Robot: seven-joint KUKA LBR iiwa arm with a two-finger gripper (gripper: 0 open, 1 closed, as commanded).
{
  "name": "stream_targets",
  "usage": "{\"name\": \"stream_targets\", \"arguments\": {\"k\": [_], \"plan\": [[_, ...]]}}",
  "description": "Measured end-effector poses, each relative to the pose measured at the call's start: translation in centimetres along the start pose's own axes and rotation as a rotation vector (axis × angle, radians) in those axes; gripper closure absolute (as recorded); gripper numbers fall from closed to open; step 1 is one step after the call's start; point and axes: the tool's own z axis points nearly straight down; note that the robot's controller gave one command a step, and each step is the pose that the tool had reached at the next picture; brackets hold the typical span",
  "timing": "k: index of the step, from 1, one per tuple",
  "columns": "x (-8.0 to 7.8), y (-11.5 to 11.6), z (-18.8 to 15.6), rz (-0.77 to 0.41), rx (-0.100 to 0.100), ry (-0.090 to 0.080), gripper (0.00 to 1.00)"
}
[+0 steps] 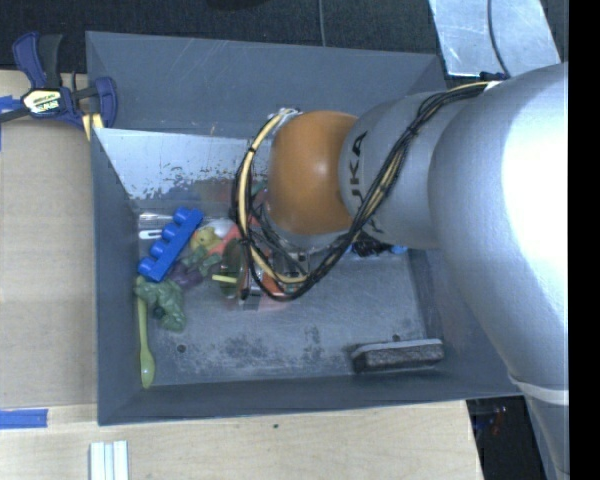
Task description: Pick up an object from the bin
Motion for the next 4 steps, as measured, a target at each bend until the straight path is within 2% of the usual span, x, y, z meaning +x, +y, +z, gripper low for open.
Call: {"name": "stream_targets", "arguments": {"k": [1, 2, 3, 4], "plan": [[0.7, -0.3, -4.1, -0.007, 0.000, 0.002, 1.00], [1.0, -1.5, -11.1, 0.012, -0.002, -0.007, 1.00], [1.3, -0.3, -6.5, -0.041, 0.000, -0.001, 1.00], [1.0, -1.4, -5.4, -0.013, -0.001, -0.007, 1.00]]}}
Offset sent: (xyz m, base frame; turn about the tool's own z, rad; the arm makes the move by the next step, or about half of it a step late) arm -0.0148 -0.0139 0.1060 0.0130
